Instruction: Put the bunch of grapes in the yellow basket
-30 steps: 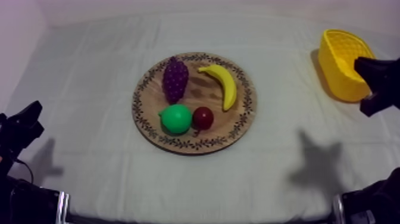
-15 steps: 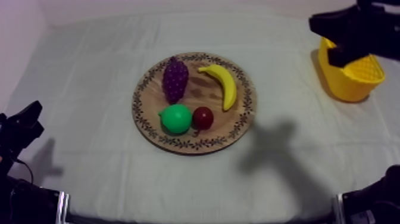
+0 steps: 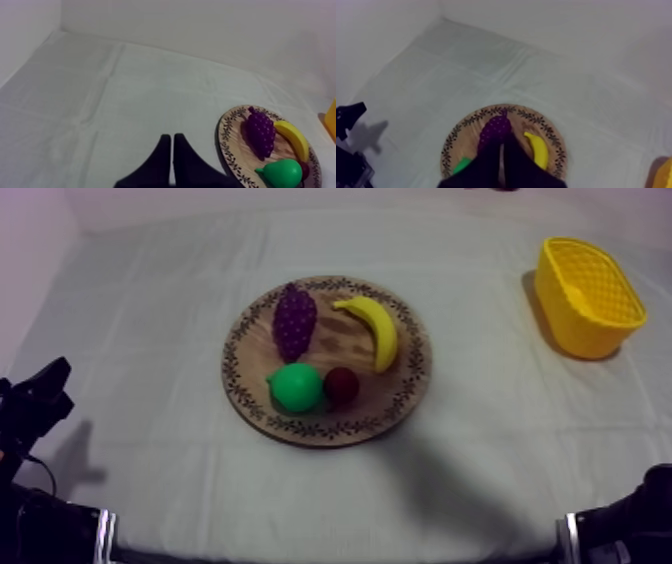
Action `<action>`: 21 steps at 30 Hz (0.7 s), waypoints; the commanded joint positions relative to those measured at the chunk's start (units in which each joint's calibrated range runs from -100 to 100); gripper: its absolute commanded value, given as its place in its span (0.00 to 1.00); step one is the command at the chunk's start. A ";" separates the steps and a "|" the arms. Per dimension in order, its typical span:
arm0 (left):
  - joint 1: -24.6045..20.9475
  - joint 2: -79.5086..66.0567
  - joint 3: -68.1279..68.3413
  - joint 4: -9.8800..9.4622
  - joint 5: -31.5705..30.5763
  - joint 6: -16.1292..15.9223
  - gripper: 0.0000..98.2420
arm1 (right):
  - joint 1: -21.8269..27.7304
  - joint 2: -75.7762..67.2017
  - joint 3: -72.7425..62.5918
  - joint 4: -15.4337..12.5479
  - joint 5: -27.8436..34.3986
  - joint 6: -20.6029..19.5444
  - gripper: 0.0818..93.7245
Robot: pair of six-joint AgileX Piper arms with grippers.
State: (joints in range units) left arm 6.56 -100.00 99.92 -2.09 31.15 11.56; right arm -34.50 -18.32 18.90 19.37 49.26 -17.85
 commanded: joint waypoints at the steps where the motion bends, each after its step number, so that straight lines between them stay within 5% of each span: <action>1: -0.01 0.00 -0.04 0.01 -0.03 -0.01 0.00 | -0.52 6.05 -5.84 0.44 2.44 -3.83 0.00; 21: -0.01 0.00 -0.04 0.01 -0.03 -0.01 0.00 | -2.27 38.18 -40.08 1.86 24.60 -11.91 0.04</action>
State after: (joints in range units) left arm 6.56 -100.00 99.92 -2.09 31.15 11.56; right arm -36.79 16.89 -17.69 21.35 72.26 -29.43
